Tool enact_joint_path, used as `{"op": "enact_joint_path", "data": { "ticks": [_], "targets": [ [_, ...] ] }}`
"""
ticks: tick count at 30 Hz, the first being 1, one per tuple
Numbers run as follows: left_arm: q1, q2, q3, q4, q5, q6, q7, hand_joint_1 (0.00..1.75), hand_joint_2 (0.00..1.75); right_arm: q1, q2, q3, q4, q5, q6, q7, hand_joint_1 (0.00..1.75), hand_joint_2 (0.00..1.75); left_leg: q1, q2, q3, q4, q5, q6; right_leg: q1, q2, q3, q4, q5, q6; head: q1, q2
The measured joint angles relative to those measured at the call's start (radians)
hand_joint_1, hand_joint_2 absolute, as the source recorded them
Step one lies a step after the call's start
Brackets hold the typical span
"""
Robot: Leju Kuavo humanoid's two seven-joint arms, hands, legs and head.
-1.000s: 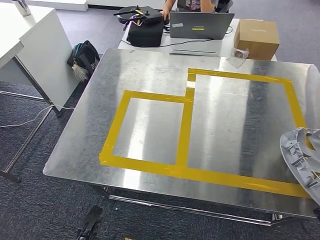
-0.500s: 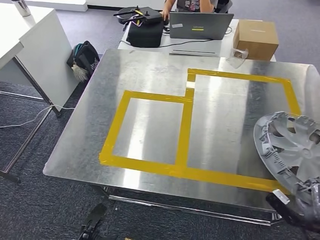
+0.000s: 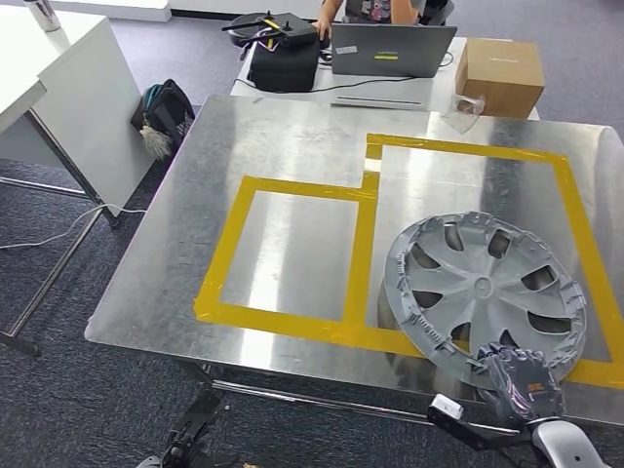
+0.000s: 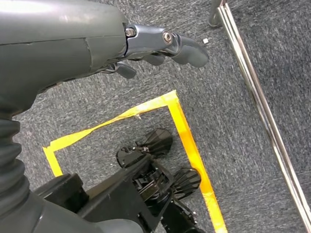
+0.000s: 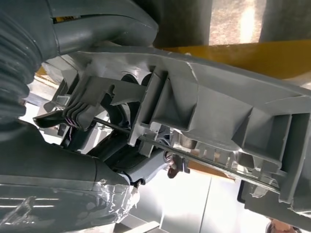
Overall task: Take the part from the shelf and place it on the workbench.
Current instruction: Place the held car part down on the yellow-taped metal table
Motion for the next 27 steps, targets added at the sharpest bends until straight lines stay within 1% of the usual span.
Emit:
{"op": "enact_joint_path", "data": {
  "ticks": [6,10,14,21,22,25,26,27],
  "targets": [
    [0.000,0.001,0.000,0.000,0.006,0.004,-0.001,0.00,1.75,0.000,-0.042,0.026,0.011,-0.020,-0.017,0.037,1.75,1.75,0.000,0.000,0.000,0.000,0.000,0.000,0.000,0.000,0.001,-0.002,0.000,0.000,0.000,0.000],
    [0.002,0.002,0.000,0.000,0.014,0.011,-0.002,0.00,1.75,0.012,-0.061,0.023,0.015,-0.027,-0.021,0.081,1.75,1.75,0.000,0.000,0.000,0.000,0.000,0.000,0.000,0.000,0.002,-0.003,0.000,0.001,0.000,0.000],
    [0.007,0.004,0.000,0.000,0.024,0.017,-0.011,0.00,1.75,0.035,-0.076,-0.009,0.020,-0.035,-0.032,0.115,1.75,1.75,0.000,0.000,0.000,0.000,0.000,0.000,0.000,0.000,0.002,-0.004,0.001,0.001,0.000,0.000],
    [0.016,0.012,0.000,0.000,0.027,0.000,-0.024,0.00,1.75,0.064,-0.080,-0.078,0.024,-0.024,-0.034,0.113,1.75,1.75,0.000,0.000,0.000,0.000,0.000,0.001,0.000,-0.001,0.003,-0.005,0.002,0.002,0.000,0.000],
    [0.017,0.013,0.001,0.000,0.027,-0.002,-0.023,0.00,1.75,0.065,-0.080,-0.084,0.024,-0.021,-0.033,0.110,1.57,1.75,0.000,0.000,0.000,0.000,0.000,0.001,0.000,-0.001,0.003,-0.005,0.002,0.003,0.000,0.000],
    [0.019,0.014,0.001,0.000,0.025,-0.004,-0.020,0.00,1.75,0.069,-0.079,-0.098,0.027,-0.011,-0.031,0.105,0.26,1.75,0.000,0.000,0.000,0.000,0.000,0.001,0.000,-0.001,0.003,-0.006,0.002,0.003,0.000,0.000],
    [0.020,0.014,0.001,0.000,0.026,-0.004,-0.020,0.00,1.31,0.071,-0.079,-0.103,0.028,-0.009,-0.031,0.105,0.00,1.75,0.000,0.000,0.000,0.000,0.000,0.001,0.000,0.000,0.003,-0.006,0.002,0.003,0.000,0.000],
    [0.020,0.015,0.001,0.000,0.028,-0.004,-0.020,0.00,0.87,0.073,-0.079,-0.106,0.030,-0.007,-0.032,0.104,0.00,1.75,0.000,0.000,0.000,0.000,0.000,0.001,0.000,0.000,0.003,-0.006,0.002,0.003,0.000,0.000]
  ]
}}
